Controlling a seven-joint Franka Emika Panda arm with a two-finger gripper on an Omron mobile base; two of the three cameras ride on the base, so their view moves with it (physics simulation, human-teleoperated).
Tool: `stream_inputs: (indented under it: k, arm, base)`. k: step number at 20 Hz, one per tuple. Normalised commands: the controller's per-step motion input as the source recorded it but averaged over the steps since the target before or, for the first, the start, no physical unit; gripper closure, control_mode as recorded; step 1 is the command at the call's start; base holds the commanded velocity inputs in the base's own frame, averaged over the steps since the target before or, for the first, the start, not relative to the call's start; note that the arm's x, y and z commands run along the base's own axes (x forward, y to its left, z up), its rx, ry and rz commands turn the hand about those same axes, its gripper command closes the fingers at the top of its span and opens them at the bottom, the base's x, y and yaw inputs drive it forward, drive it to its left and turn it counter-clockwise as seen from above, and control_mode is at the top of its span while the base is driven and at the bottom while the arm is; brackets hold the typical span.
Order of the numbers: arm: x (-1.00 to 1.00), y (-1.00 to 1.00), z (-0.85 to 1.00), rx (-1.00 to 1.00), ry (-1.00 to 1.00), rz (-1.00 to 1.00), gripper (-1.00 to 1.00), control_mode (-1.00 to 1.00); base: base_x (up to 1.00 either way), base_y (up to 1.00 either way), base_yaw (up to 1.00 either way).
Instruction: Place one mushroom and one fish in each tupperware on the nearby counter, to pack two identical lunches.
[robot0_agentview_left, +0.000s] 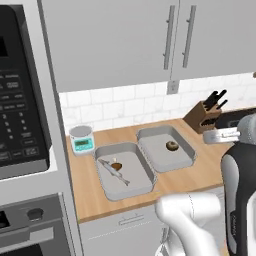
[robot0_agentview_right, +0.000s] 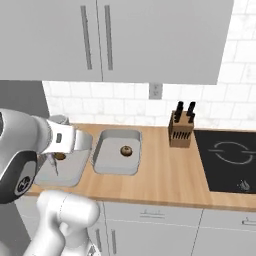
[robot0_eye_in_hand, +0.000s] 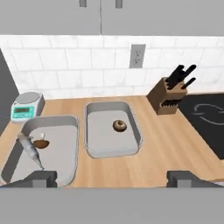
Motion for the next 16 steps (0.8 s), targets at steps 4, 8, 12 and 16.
stream_inputs:
  k: [4, 8, 12, 16]
  arm:
    - [0.00, 0.00, 0.00, 0.00, 0.00, 0.00, -1.00, 1.00]
    - [0.00, 0.00, 0.00, 0.00, 0.00, 0.00, -1.00, 1.00]
    - [0.00, 0.00, 0.00, 0.00, 0.00, 0.00, -1.00, 1.00]
    - [0.00, 0.00, 0.00, 0.00, 0.00, 0.00, -1.00, 1.00]
  base:
    - [-1.00, -0.03, 0.00]
    - [-1.00, -0.04, 0.00]
    - [-0.64, 0.00, 0.34]
    - [-0.42, -0.01, 0.67]
